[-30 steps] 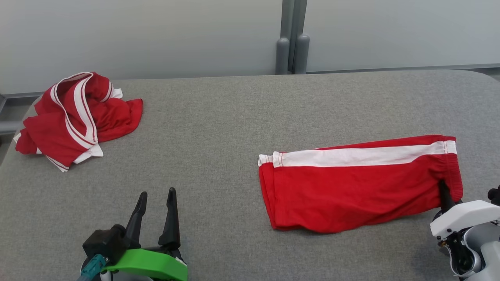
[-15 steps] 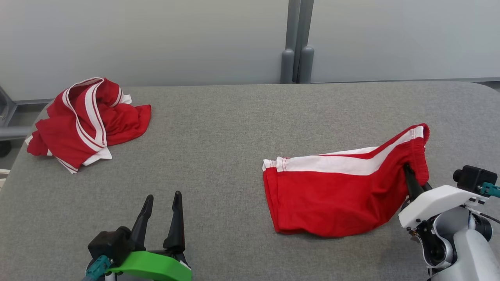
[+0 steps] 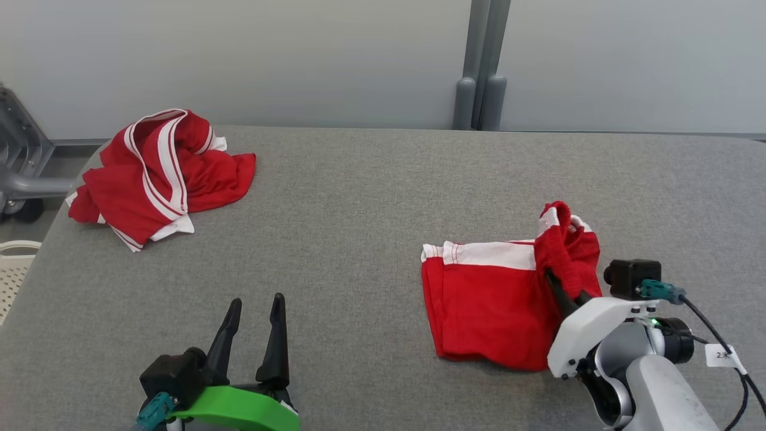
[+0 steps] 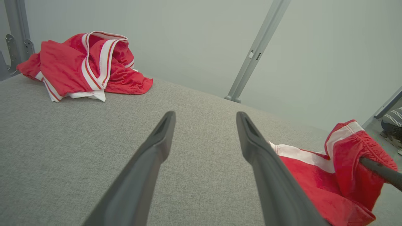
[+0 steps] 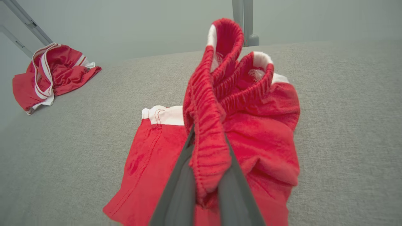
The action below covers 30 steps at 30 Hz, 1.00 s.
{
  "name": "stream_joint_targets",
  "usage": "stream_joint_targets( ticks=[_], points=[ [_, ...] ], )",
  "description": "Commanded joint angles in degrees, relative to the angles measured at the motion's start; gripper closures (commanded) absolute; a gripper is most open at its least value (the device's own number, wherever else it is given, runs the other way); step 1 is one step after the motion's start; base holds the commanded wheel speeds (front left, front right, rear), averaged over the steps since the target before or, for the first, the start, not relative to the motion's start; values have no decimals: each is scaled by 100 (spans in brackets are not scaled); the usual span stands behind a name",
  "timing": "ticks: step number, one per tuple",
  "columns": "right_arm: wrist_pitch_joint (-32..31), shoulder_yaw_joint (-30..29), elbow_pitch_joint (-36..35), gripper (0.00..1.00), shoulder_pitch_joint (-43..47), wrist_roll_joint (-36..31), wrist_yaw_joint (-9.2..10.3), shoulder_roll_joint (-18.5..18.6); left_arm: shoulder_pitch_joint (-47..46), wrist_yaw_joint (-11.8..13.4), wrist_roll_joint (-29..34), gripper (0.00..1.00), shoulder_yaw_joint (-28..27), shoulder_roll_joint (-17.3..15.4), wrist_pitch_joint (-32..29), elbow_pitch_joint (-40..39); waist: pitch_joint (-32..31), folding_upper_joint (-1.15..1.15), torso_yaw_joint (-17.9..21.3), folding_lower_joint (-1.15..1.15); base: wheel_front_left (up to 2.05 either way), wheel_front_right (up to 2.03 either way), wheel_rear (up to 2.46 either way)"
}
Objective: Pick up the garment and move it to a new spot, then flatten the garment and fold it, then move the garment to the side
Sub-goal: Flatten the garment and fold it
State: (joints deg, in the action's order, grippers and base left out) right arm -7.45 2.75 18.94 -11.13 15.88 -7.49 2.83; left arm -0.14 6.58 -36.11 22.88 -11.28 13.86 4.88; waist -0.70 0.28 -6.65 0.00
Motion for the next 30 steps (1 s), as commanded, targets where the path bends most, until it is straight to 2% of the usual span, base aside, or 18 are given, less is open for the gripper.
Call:
stream_joint_targets(
  ticks=[1,7,14,28,29,30],
  points=[
    [50,130,123,100,-109,-65,0,15,14,-13,-29,0,13,27,22,3,20,-28,-55,0,0,0,0],
    [143,633,621,100,-327,-85,0,14,-45,-40,-55,0,29,67,38,32,57,-28,-171,0,0,0,0],
    [206,917,1107,100,-525,-331,0,11,-100,-69,-76,0,15,126,68,70,108,-28,-288,0,0,0,0],
    [271,1348,1498,100,-793,-749,0,12,-149,-100,-55,0,-15,198,92,125,177,-28,-339,0,0,0,0],
    [278,1379,1510,88,-803,-767,0,12,-158,-107,-54,0,-19,202,95,132,182,-28,-340,0,0,0,0],
    [286,1411,1529,59,-809,-777,0,12,-167,-108,-53,0,-19,207,97,138,189,-28,-342,0,0,0,0]
  ],
)
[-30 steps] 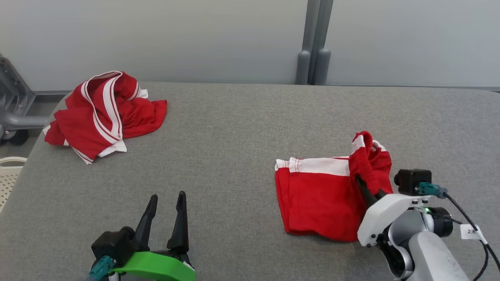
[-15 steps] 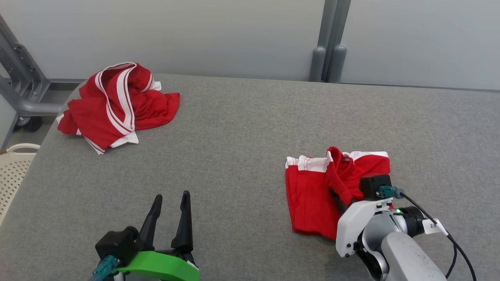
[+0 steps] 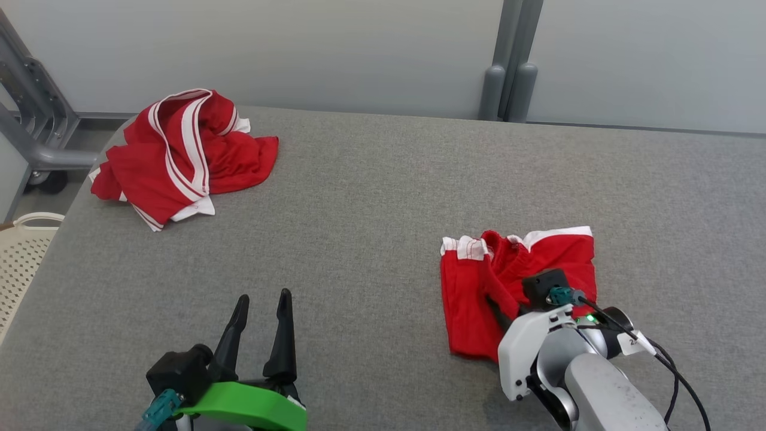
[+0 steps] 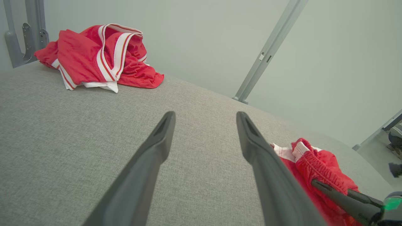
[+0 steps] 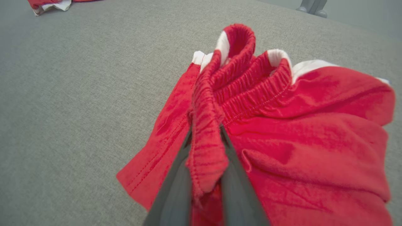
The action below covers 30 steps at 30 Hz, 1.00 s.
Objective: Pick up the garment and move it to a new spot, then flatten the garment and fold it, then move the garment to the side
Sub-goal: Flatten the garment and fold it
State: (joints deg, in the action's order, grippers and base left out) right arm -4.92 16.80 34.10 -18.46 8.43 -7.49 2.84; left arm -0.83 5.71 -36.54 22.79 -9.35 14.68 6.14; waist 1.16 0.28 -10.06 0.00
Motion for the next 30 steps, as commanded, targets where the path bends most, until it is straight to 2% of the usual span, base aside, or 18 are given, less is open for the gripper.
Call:
stream_joint_targets(
  ticks=[1,2,9,13,23,30],
  points=[
    [53,48,19,16,-80,-36,0,11,-101,-26,-10,0,-13,19,18,19,8,-28,-1,0,0,0,0],
    [73,91,13,0,-81,-33,0,11,-106,-29,-9,0,-14,21,20,25,15,-28,1,0,0,0,0],
    [161,615,-164,0,-51,196,0,12,-153,-53,-11,0,-47,28,31,69,43,-28,21,0,0,0,0],
    [262,707,-317,0,-58,290,0,14,-142,-46,-8,0,-69,15,37,75,25,-28,61,0,0,0,0],
    [352,265,-773,0,-13,297,0,14,-27,12,34,0,-96,-38,44,3,-144,-28,313,0,0,0,0],
    [210,-418,-941,0,126,-78,0,15,42,89,74,0,-75,-93,-4,-102,-232,-28,542,0,0,0,0]
  ],
)
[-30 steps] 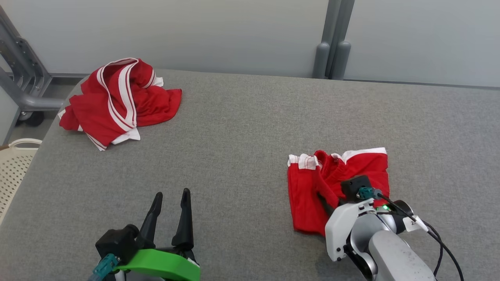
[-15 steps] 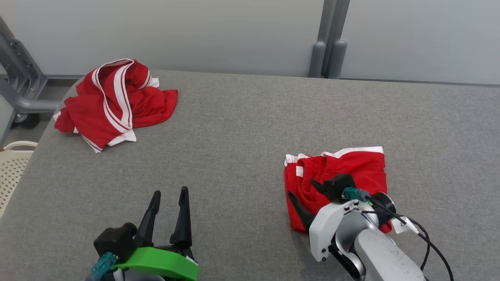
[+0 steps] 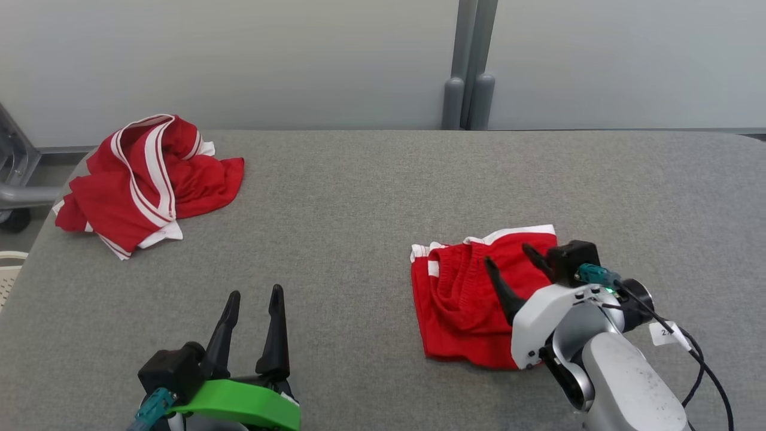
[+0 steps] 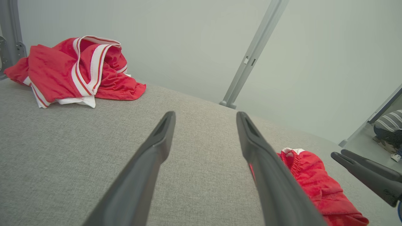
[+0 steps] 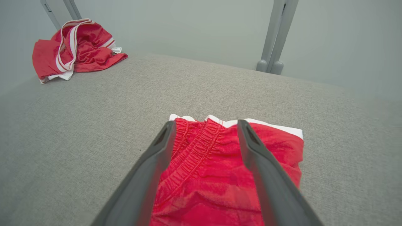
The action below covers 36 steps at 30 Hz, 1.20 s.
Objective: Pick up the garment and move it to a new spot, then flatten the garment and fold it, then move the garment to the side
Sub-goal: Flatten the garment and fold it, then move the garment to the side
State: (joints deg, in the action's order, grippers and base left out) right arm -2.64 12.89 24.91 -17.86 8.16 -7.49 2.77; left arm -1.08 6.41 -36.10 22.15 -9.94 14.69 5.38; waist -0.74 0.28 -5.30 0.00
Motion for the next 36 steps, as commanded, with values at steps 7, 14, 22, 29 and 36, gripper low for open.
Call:
stream_joint_targets(
  ticks=[7,14,22,29,36],
  points=[
    [-197,-516,-180,0,246,-166,0,16,93,82,68,0,19,-77,-35,-125,-65,-28,203,0,0,0,0],
    [-529,-1078,-134,0,333,-12,0,145,91,98,102,0,103,-101,-89,-188,-13,-28,134,0,0,0,0],
    [-1095,-1488,329,0,131,492,0,307,37,114,125,0,149,-150,-166,-267,90,-28,-179,0,0,0,0],
    [-1479,-1593,892,0,-98,1018,0,455,-26,140,144,0,165,-194,-202,-337,226,-28,-458,0,0,0,0],
    [-1732,-1516,1441,0,-325,1573,0,413,-54,146,130,0,170,-222,-189,-340,322,-28,-574,0,0,0,0]
  ],
)
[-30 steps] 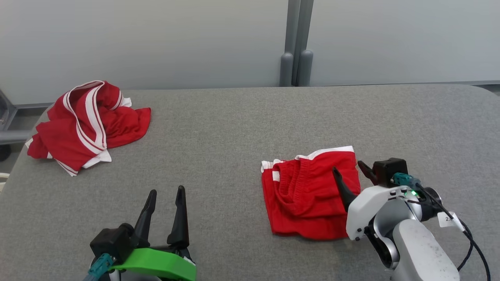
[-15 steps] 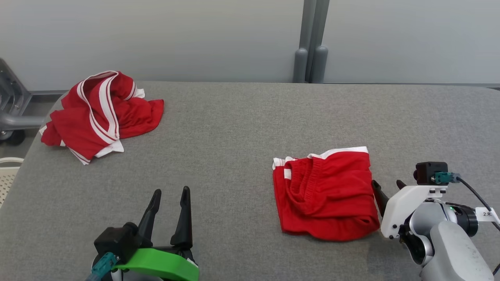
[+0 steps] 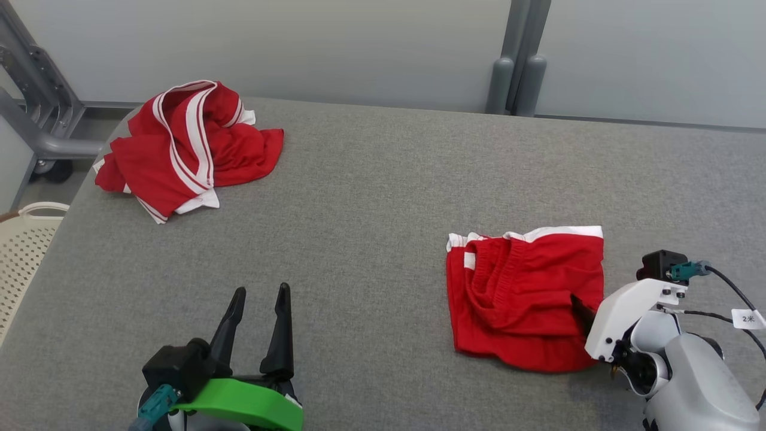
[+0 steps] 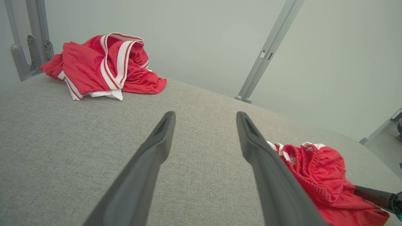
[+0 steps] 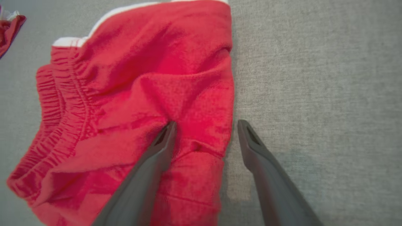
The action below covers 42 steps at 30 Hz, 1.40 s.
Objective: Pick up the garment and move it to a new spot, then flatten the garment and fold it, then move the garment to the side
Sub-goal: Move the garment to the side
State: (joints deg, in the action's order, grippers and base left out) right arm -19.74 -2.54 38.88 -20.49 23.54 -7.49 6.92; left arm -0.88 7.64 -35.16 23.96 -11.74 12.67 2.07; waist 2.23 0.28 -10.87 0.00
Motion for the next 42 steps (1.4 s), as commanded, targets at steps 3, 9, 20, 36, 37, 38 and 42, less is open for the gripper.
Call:
stream_joint_targets(
  ticks=[3,9,20,36,37,38,42],
  points=[
    [-7,116,187,0,-134,127,0,1,-85,35,37,0,-11,-46,25,-23,49,-28,-13,0,0,0,0],
    [123,329,327,100,-279,109,0,98,-113,49,58,0,4,-54,27,-63,113,-28,35,0,0,0,0],
    [478,819,170,100,-609,-156,0,638,-245,26,117,0,73,-34,50,-209,307,-28,511,0,0,0,0],
    [600,987,151,100,-1595,-390,0,687,-601,46,223,0,84,-98,29,-271,788,-28,2546,0,0,0,0],
    [630,971,192,100,-1652,-396,0,676,-642,40,241,0,92,-105,11,-275,810,-28,2615,0,0,0,0],
    [646,954,239,100,-1704,-407,0,667,-680,35,257,0,109,-111,-1,-279,832,-28,2670,0,0,0,0],
    [751,925,405,100,-1926,-435,0,627,-798,42,301,0,140,-134,-70,-305,930,-28,2796,0,0,0,0]
  ],
)
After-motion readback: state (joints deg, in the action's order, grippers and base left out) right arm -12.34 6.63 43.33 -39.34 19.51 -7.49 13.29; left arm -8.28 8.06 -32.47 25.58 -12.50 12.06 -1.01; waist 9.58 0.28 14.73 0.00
